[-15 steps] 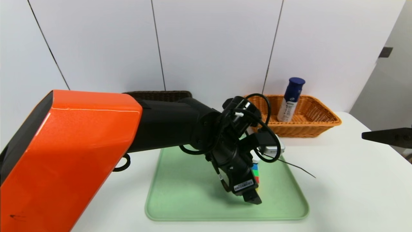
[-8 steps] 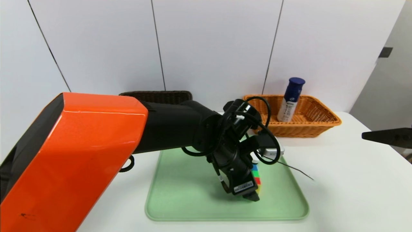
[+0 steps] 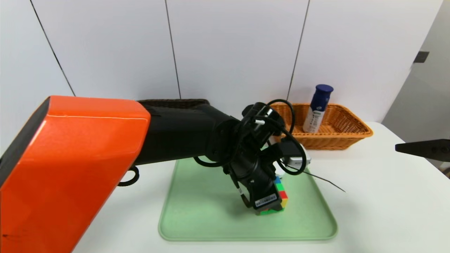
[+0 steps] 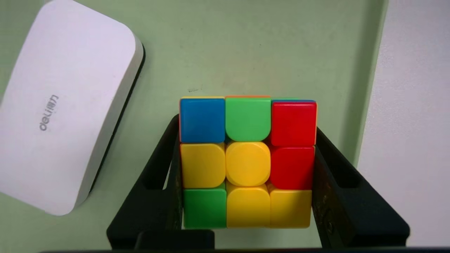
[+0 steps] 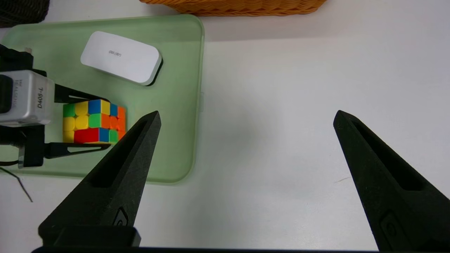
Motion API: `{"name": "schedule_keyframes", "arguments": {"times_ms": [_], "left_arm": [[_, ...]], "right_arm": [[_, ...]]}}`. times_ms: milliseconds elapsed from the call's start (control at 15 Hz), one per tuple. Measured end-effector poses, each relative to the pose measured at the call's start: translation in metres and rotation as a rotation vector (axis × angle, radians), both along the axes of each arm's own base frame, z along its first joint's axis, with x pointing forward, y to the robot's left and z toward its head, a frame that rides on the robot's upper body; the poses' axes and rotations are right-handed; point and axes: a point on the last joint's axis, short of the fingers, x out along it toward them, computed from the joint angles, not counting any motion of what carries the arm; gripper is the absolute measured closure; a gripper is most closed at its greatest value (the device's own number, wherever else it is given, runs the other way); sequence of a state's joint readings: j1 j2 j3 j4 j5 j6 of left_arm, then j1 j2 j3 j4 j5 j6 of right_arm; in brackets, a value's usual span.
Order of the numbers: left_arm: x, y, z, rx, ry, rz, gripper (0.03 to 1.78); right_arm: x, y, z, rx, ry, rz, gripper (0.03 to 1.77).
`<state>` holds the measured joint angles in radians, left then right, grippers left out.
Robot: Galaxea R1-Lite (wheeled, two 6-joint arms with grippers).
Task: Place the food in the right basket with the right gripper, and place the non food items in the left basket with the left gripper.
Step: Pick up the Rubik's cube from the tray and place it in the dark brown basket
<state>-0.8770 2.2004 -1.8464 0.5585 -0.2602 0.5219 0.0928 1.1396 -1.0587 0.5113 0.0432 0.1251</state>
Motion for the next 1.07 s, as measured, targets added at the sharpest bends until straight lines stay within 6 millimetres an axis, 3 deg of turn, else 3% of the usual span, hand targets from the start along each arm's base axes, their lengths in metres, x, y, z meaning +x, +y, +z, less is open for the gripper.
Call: {"name": "schedule_keyframes", "arguments": {"times_ms": [133,333,800,1067], "left_arm": [[-0.003,0.006,0.015,-0.021,-0.029,0.013,0.84],[0.005,0.031,0.044,-0.055,-0.089,0.096,0.85],[0.047,0.130,0.104,-0.171,-0.168,0.407,0.87],[0.073,0.174,0.112,-0.214,-0.170,0.580,0.87]], "right_arm": [[0.000,0.000,0.000,0.000,-0.001,-0.001,0.11],[-0.002,0.000,0.001,0.001,-0.009,0.000,0.11],[-0.010,0.001,0.003,0.011,-0.027,0.023,0.11],[-0.011,0.000,0.003,0.011,-0.030,0.023,0.11]]}}
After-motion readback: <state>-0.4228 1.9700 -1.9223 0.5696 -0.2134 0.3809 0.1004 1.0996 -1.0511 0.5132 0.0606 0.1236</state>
